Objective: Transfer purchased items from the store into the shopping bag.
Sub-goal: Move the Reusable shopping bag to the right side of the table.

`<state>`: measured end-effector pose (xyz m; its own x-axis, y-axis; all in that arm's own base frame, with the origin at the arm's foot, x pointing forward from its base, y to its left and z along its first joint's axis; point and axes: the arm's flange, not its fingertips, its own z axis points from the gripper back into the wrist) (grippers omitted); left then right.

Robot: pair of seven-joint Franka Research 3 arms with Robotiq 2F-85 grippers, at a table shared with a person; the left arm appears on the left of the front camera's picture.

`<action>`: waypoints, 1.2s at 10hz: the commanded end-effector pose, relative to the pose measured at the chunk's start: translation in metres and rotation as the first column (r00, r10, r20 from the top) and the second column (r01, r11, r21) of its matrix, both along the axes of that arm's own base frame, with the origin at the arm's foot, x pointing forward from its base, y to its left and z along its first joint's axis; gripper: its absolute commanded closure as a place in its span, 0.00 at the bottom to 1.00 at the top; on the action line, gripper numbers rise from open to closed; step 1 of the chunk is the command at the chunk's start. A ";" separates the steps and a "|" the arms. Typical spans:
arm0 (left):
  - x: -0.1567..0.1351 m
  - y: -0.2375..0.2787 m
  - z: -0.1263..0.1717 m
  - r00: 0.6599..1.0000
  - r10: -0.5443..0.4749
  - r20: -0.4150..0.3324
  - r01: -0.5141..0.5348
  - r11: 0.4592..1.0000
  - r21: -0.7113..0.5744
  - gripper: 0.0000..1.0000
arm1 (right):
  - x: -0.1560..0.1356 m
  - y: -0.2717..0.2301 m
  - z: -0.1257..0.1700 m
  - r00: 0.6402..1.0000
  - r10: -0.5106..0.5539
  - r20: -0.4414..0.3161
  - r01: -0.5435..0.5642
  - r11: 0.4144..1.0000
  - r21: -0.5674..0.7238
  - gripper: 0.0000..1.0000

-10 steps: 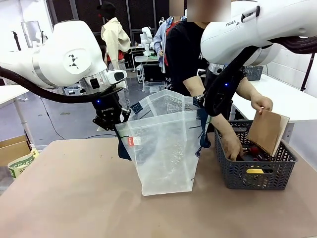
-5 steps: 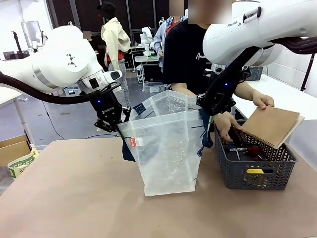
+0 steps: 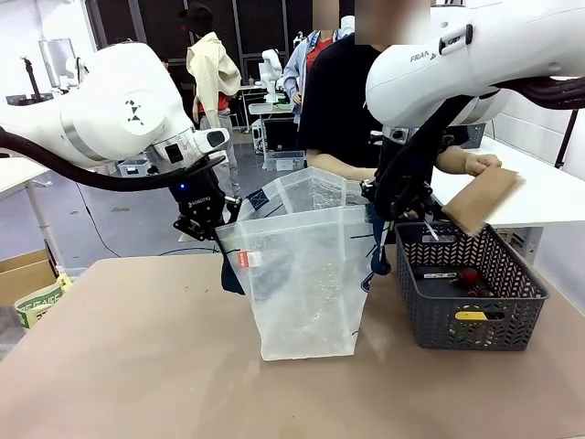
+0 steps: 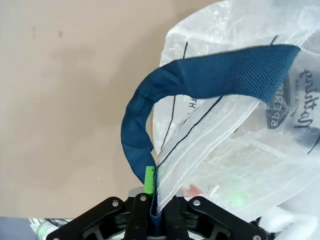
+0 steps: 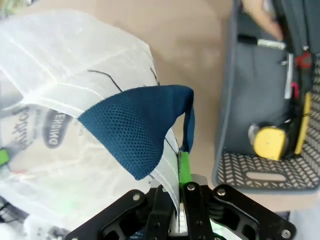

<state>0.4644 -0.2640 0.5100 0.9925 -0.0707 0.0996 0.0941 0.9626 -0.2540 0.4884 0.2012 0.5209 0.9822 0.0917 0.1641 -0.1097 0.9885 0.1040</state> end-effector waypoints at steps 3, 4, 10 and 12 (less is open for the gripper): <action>-0.007 0.011 -0.004 0.962 -0.243 0.125 0.239 0.970 0.044 1.00 | 0.003 -0.008 -0.004 0.973 0.228 -0.037 -0.228 0.974 0.002 1.00; -0.007 0.013 -0.005 0.943 -0.295 0.155 0.291 0.955 0.051 1.00 | 0.007 -0.013 -0.003 0.963 0.263 -0.055 -0.261 0.965 0.030 1.00; 0.005 0.026 -0.007 0.949 -0.295 0.114 0.288 0.955 0.069 1.00 | 0.018 -0.030 -0.005 0.986 0.144 -0.085 -0.146 0.989 -0.012 1.00; 0.007 0.028 -0.009 0.955 -0.279 0.100 0.271 0.959 0.084 1.00 | 0.018 -0.035 -0.007 0.991 0.092 -0.095 -0.094 0.995 -0.014 1.00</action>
<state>0.4681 -0.2597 0.5040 0.9077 -0.3555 0.2229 0.3995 0.8946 -0.2002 0.5003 0.1919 0.5151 0.9733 0.2123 0.0876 -0.2239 0.9619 0.1571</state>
